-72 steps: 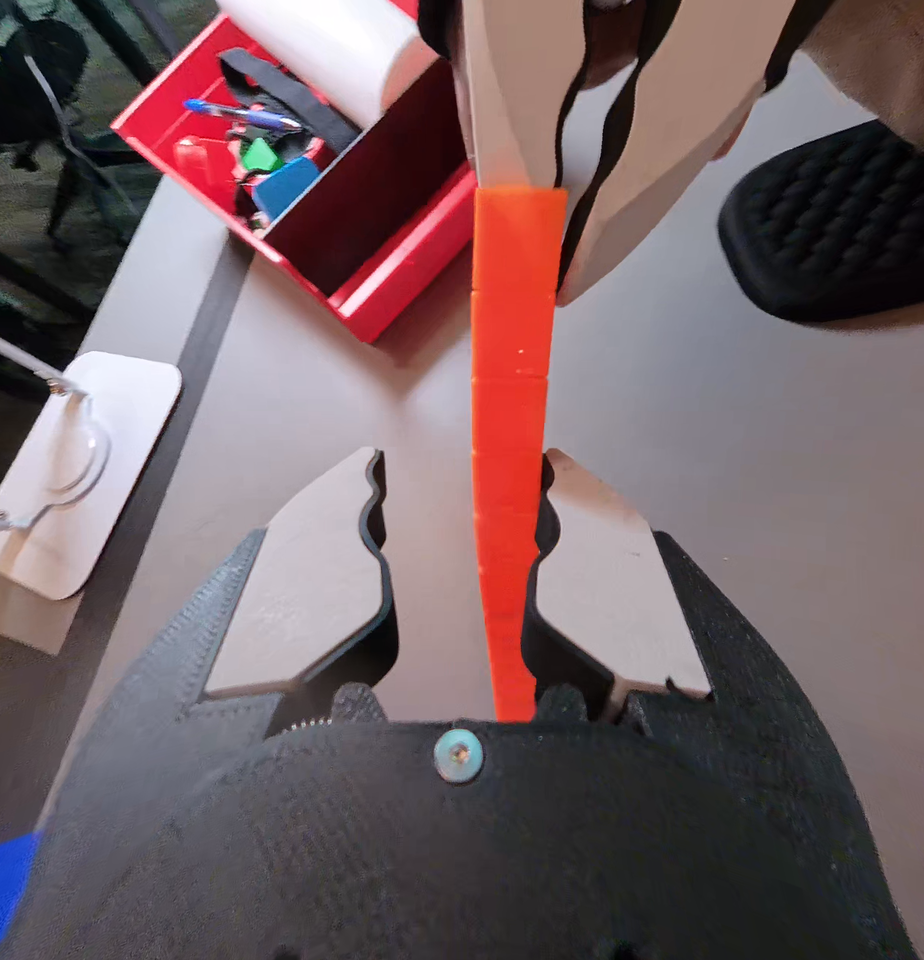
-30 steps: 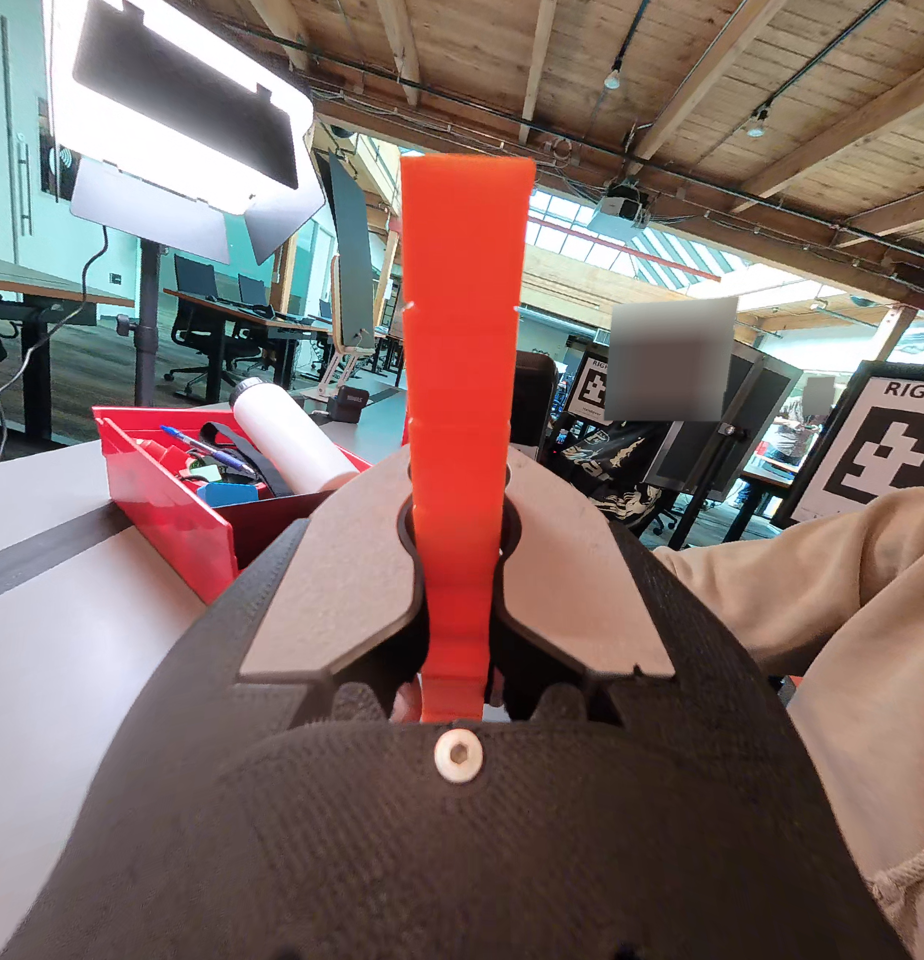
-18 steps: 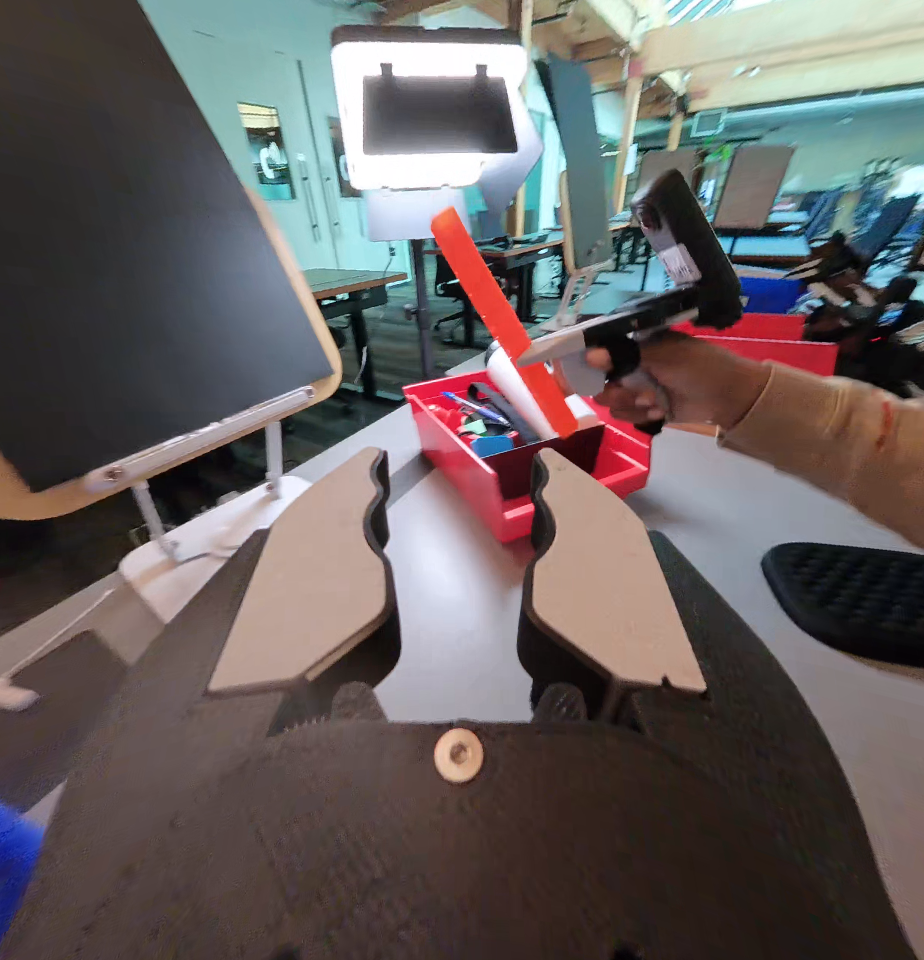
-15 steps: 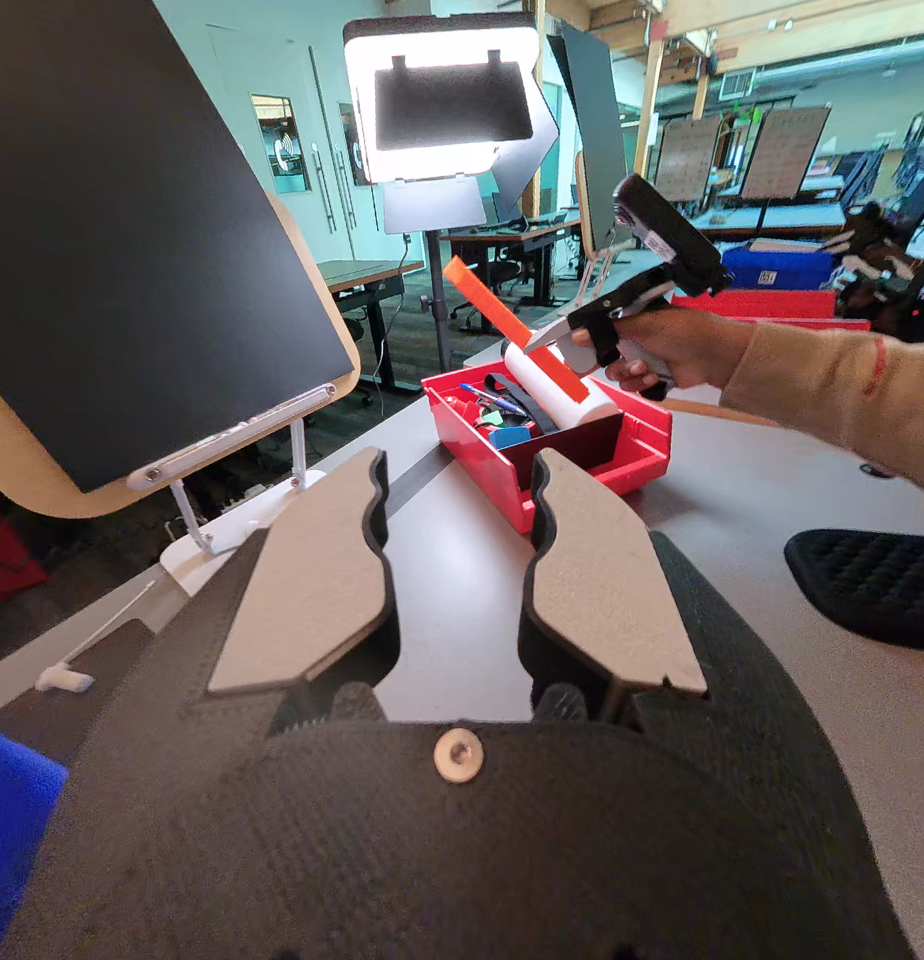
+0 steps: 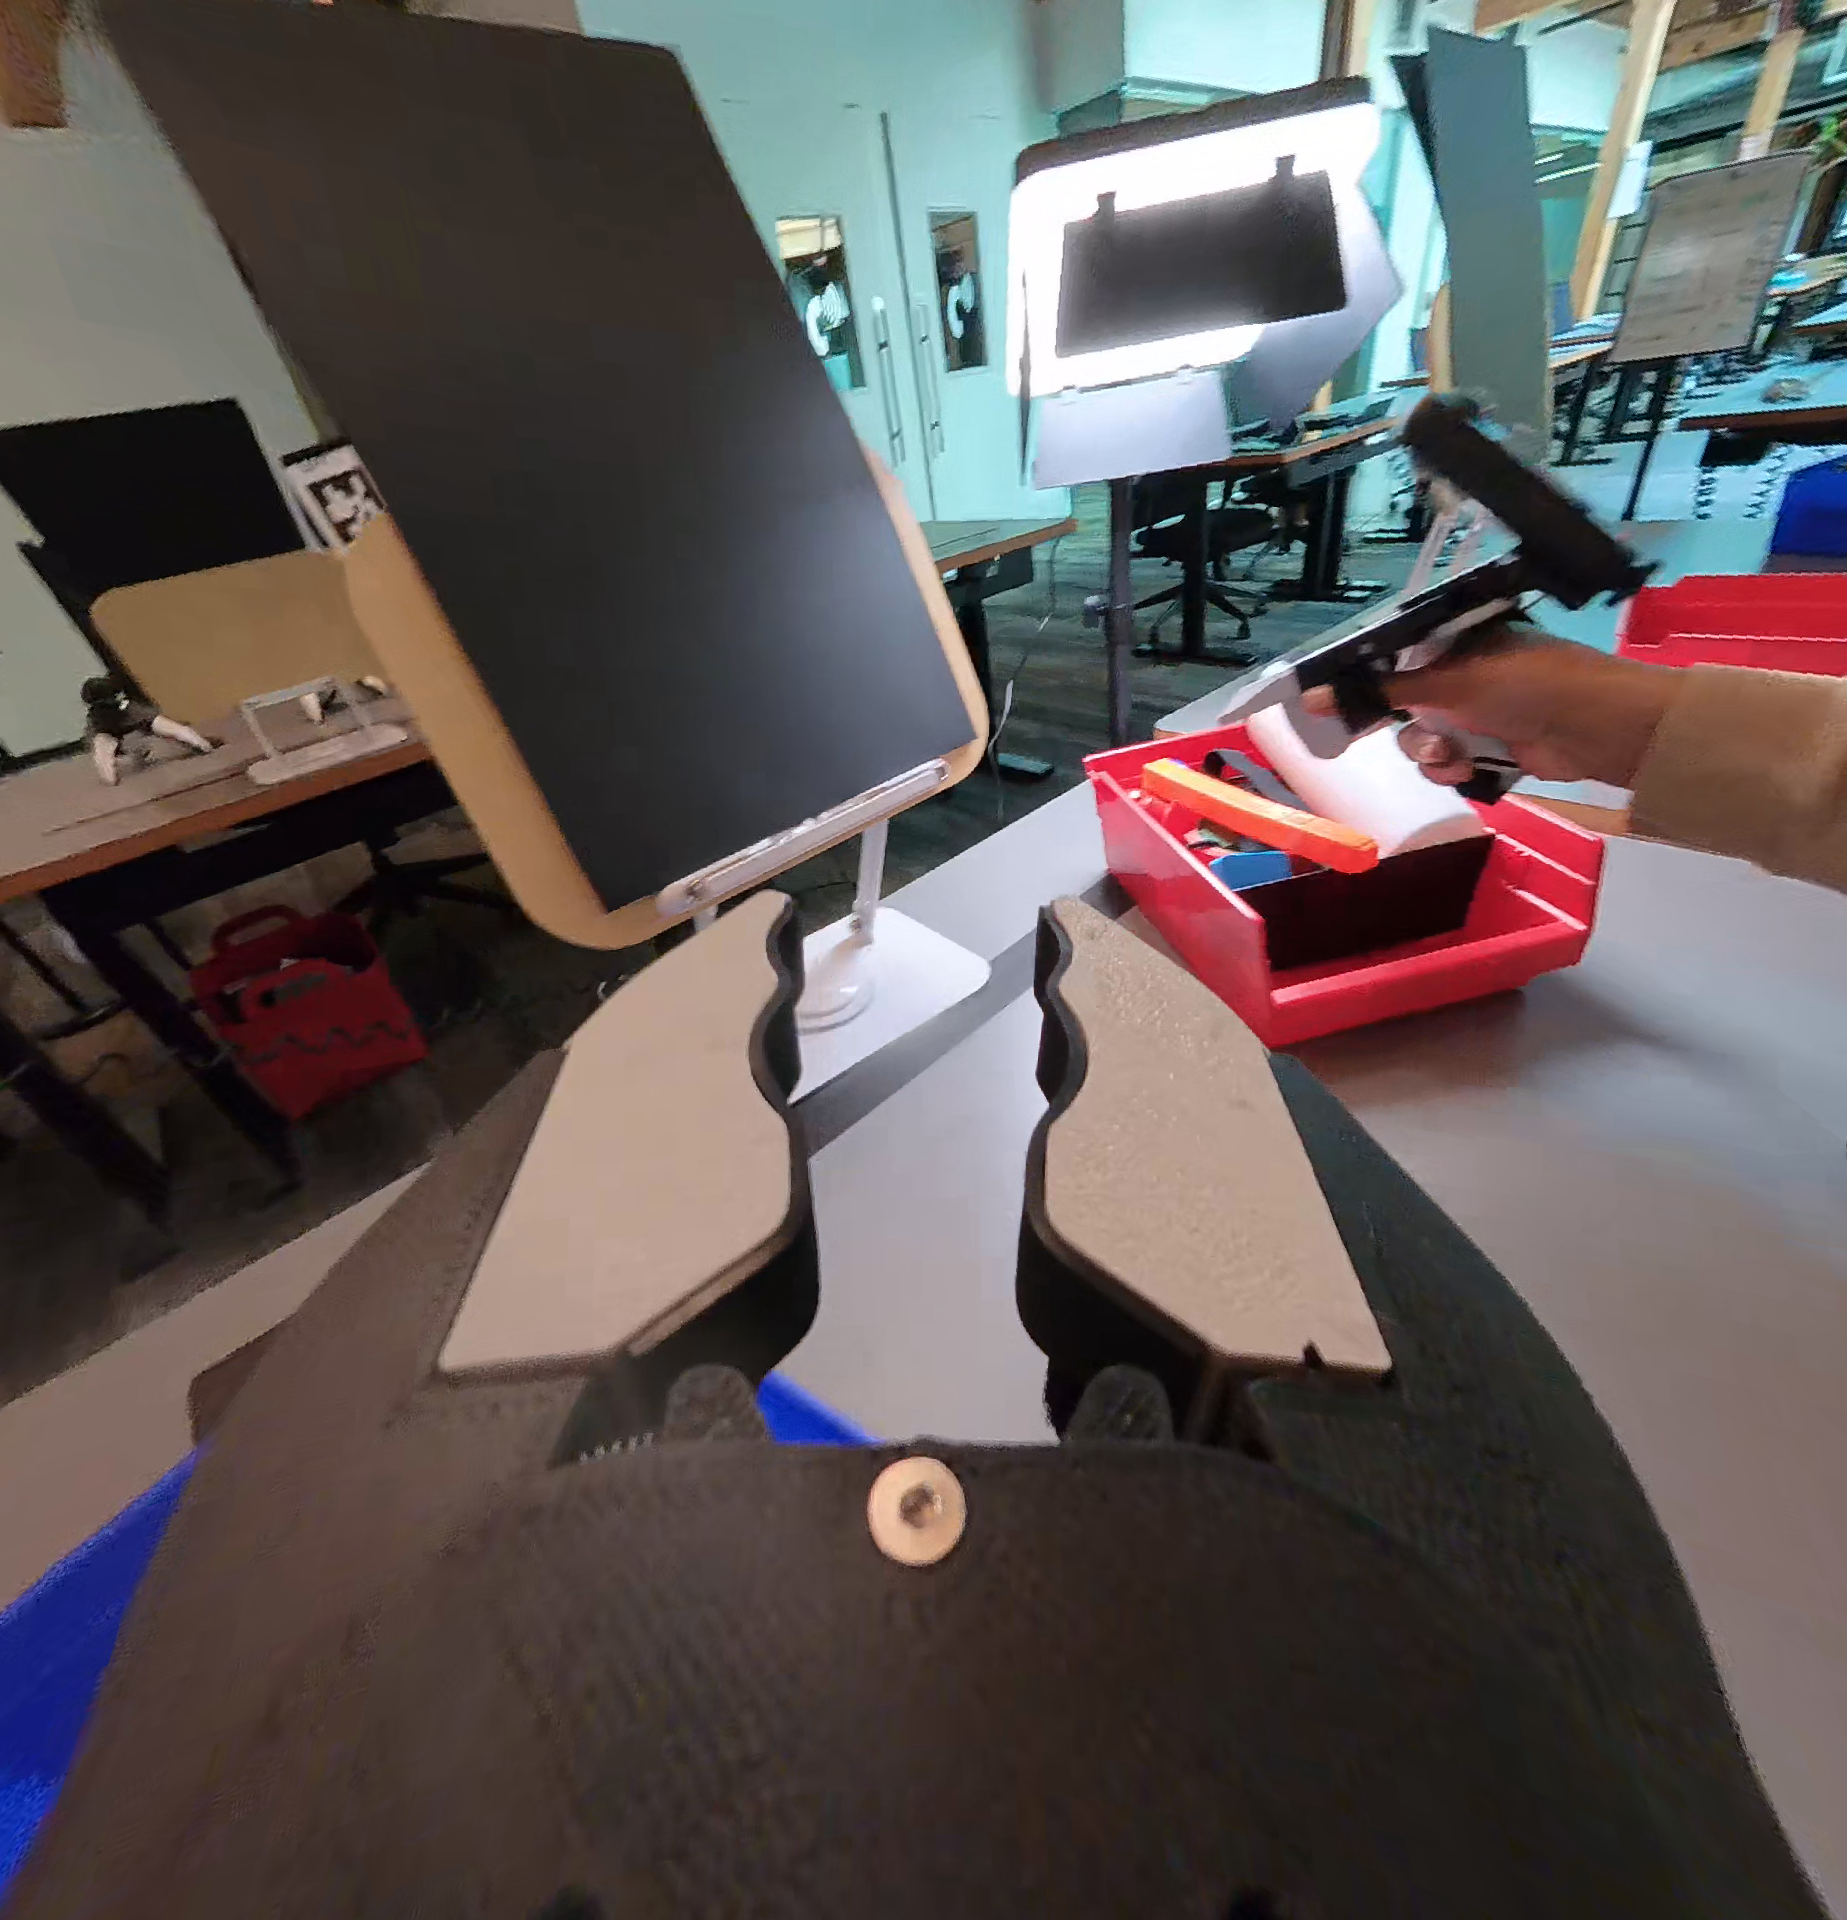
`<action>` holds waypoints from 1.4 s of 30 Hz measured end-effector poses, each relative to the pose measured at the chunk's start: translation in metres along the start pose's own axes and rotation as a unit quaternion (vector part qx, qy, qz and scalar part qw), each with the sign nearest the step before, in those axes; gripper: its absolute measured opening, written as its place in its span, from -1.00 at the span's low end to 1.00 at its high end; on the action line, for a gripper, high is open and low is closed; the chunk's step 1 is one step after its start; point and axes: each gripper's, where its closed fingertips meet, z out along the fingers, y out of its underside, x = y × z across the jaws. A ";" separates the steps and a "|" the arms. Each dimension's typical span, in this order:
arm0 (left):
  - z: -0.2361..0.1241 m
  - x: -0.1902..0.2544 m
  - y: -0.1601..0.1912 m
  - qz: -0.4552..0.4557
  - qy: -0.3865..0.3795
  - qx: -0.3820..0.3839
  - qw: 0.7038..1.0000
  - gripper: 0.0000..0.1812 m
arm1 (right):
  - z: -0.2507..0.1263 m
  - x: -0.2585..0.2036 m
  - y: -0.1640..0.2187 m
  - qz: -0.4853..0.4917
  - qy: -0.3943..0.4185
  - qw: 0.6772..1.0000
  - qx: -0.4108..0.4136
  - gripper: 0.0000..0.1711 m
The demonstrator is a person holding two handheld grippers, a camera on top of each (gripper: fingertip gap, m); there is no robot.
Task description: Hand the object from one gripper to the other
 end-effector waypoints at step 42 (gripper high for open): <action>0.072 -0.022 0.069 0.193 -0.163 -0.092 0.963 -0.67 | -0.118 -0.267 0.066 -0.139 -0.431 0.873 0.181 -0.60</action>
